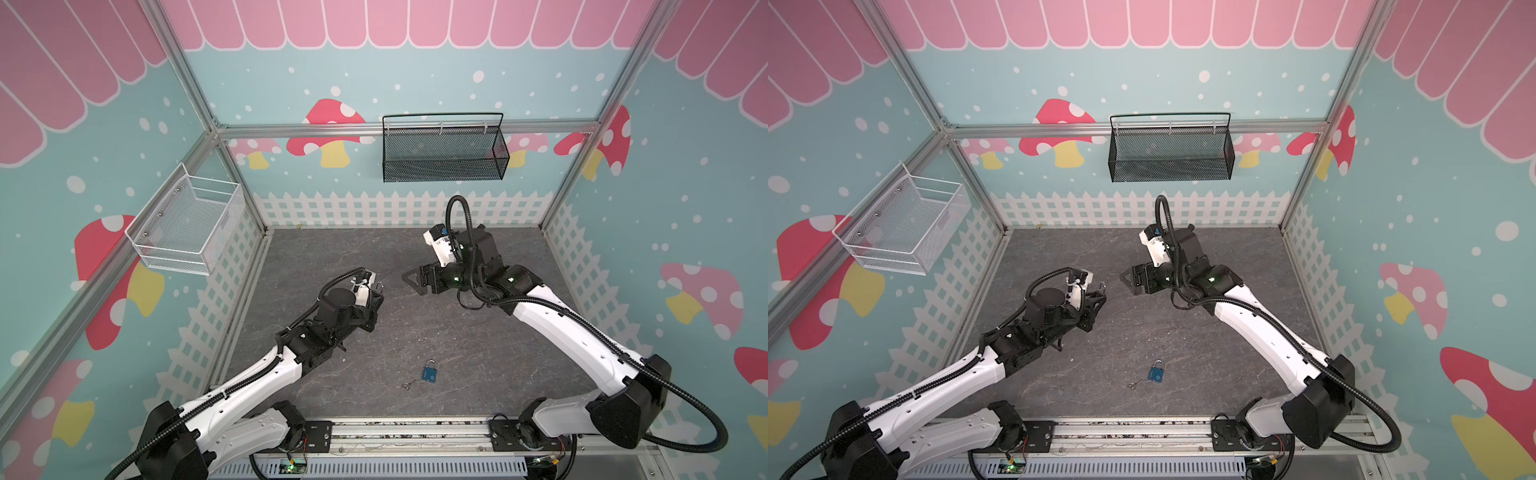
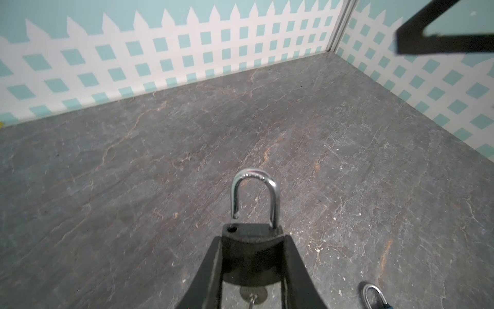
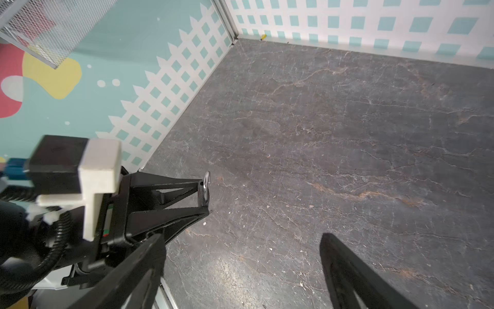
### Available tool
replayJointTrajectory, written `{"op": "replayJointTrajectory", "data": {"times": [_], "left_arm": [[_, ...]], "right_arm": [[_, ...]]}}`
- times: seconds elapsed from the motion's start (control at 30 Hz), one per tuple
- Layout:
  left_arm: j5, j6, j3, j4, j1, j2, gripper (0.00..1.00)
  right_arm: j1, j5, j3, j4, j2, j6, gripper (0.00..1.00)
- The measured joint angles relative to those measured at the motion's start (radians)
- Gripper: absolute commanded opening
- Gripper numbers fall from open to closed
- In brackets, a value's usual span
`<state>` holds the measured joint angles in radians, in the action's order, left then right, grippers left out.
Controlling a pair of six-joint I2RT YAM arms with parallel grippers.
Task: Unlock with the key
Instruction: 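Reach the open right gripper toward the padlock shackle above the left gripper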
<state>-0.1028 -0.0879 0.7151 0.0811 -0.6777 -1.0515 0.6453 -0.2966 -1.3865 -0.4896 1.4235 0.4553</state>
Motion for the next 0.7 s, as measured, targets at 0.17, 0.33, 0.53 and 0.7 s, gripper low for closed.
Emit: {"op": "replayJointTrajectory", "data": {"times": [0.17, 0.33, 0.53, 0.7], "left_arm": [[0.025, 0.045, 0.006, -0.047, -0.002, -0.028, 0.00], [0.037, 0.056, 0.006, -0.071, -0.008, -0.029, 0.00], [0.041, 0.059, 0.006, -0.079, -0.013, -0.029, 0.00], [0.041, 0.063, 0.006, -0.079, -0.013, -0.029, 0.00]], "right_arm": [[0.031, 0.026, -0.076, -0.064, 0.090, -0.011, 0.95], [0.031, 0.049, -0.150, -0.093, 0.143, -0.014, 0.96], [0.050, 0.074, -0.224, -0.113, 0.204, -0.029, 0.98], [0.063, 0.117, -0.266, -0.153, 0.253, -0.047, 0.98]]}}
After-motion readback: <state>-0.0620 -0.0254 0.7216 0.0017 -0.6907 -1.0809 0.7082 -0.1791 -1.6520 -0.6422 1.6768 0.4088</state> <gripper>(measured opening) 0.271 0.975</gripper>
